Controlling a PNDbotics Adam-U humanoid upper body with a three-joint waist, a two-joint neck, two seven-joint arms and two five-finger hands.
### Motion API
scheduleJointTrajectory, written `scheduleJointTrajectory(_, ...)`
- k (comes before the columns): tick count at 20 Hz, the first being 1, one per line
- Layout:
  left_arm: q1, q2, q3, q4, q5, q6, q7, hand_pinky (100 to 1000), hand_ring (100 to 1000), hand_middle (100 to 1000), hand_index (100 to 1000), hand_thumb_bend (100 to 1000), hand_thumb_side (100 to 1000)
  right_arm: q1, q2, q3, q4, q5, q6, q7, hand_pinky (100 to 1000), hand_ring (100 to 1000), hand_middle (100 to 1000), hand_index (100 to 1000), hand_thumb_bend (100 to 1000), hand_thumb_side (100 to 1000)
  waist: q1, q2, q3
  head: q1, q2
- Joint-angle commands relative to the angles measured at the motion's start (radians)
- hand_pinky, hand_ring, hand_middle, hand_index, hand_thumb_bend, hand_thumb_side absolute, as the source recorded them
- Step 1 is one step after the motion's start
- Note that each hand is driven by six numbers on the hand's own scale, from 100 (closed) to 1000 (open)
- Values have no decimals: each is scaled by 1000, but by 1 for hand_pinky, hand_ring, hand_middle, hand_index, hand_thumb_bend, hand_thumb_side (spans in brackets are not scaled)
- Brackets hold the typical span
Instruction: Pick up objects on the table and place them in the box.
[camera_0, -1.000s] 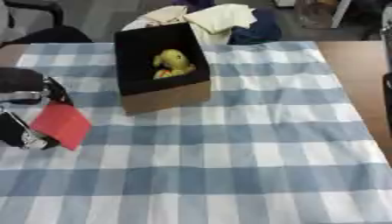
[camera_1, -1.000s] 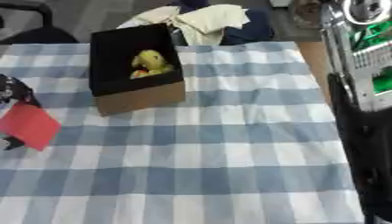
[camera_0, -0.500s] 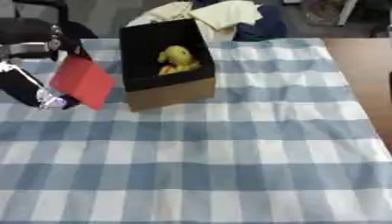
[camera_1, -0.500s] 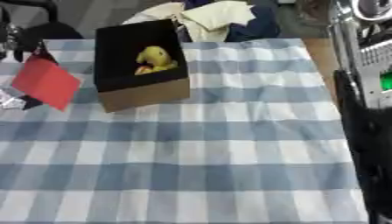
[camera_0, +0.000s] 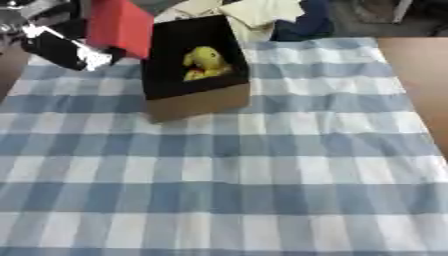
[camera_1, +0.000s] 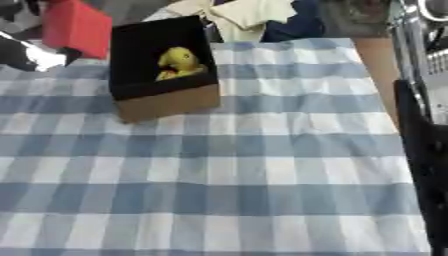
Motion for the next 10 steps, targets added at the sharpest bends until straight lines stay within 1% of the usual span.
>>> scheduleJointTrajectory(1,-43,-14,7,46,-25,5,111,564,730,523,687,100,490,-26,-8,0,-21,1,-1,6,949,905,797,966,180,1000,6,-16,-8,11,-21)
scheduleJointTrajectory(4,-60,-38,6,92,-36,9,198,566,738,540,703,100,502,-33,0,2,-24,0,-2,9,949,904,797,966,180,1000,9,-9,-30,26,-33)
scheduleJointTrajectory(8,-74,-64,5,168,-86,6,274,576,757,572,728,100,490,-42,10,4,-29,-1,-3,14,949,903,796,966,181,1000,13,-3,-60,51,-46)
scheduleJointTrajectory(9,-76,-70,5,187,-96,1,289,579,761,579,734,100,483,-43,13,4,-30,-2,-2,15,949,903,796,966,181,1000,14,-2,-66,55,-49)
scheduleJointTrajectory(10,-76,-75,3,204,-110,-7,298,588,768,589,742,100,453,-44,14,3,-31,-3,-2,15,949,903,796,966,180,1000,14,0,-72,58,-51)
